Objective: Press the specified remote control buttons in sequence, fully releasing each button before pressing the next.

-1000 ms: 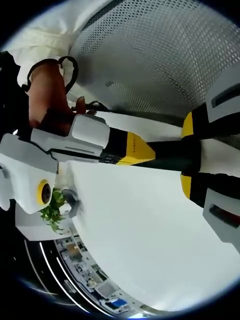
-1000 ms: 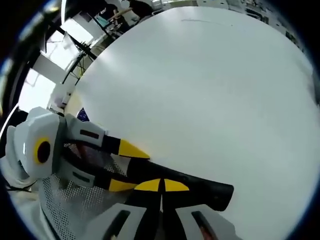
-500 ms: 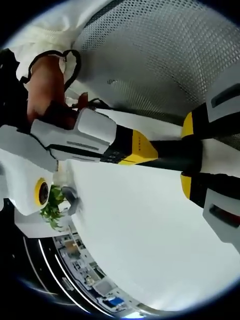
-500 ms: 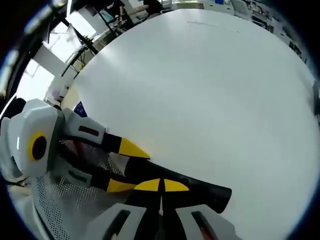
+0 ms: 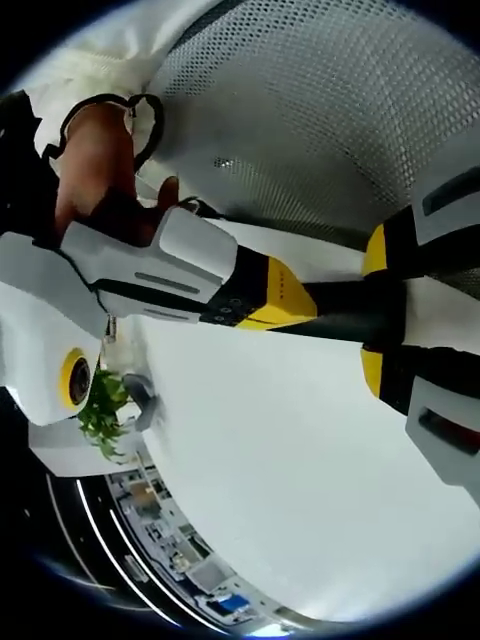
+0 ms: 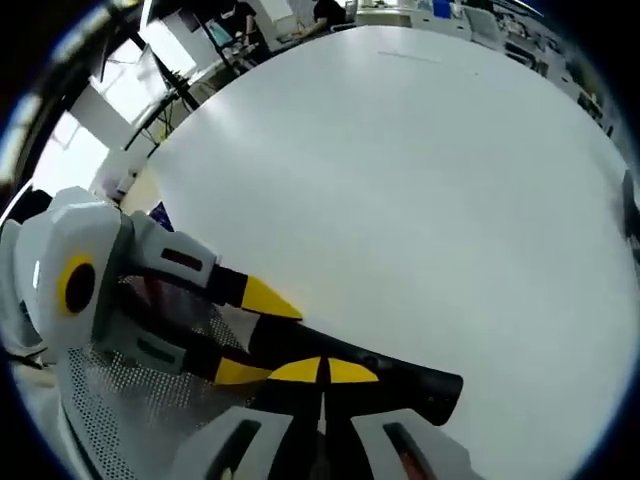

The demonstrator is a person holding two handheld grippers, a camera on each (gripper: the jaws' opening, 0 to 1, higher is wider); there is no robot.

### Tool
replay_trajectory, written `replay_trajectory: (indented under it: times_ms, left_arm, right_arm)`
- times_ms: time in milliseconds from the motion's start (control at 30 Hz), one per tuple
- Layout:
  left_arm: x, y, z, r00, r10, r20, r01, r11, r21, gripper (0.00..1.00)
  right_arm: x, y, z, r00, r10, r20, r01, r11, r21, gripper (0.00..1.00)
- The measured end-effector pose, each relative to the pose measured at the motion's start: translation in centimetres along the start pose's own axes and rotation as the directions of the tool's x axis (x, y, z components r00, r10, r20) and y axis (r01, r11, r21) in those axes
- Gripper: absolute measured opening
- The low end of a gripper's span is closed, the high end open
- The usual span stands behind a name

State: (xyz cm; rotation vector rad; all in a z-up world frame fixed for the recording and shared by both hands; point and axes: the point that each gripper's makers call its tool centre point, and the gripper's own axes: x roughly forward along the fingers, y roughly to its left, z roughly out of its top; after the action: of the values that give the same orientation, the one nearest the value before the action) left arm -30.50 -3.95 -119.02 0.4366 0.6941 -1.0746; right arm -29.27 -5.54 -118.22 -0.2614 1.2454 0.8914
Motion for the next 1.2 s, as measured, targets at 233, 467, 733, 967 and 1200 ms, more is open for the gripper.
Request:
replay_trajectory:
  times_ms: [233,467,733,967,1200]
  left_arm:
    - [0.0,0.0,0.0,1.0,-0.002,-0.005,0.002,1.0,0.002,0.25]
    - [0.0,0.0,0.0,1.0,-0.001,-0.007,0.001,1.0,0.002,0.25]
    - [0.0,0.0,0.0,1.0,-0.001,-0.007,0.001,1.0,0.006,0.25]
    - [0.0,0.0,0.0,1.0,-0.003,-0.015,0.003,1.0,0.008,0.25]
    - [0.1,0.2,0.0,1.0,-0.01,-0.017,0.01,1.0,0.012,0.25]
  right_arm:
    - [-0.3,0.3,0.4,1.0,0.0,0.015,0.001,1.0,-0.025,0.0]
    - [-3.0,0.7,2.4,0.982,0.044,0.181,-0.044,0.999,-0.003,0.0]
    - [-7.1,0.1,3.9,0.923,0.023,0.383,-0.017,1.0,-0.02,0.0]
    - [-9.3,0.9,3.4,0.88,0.045,0.472,-0.013,0.997,-0.072,0.0]
    - [-11.6,-0.4,2.9,0.829,-0.031,0.558,0.066,0.997,-0.043,0.04]
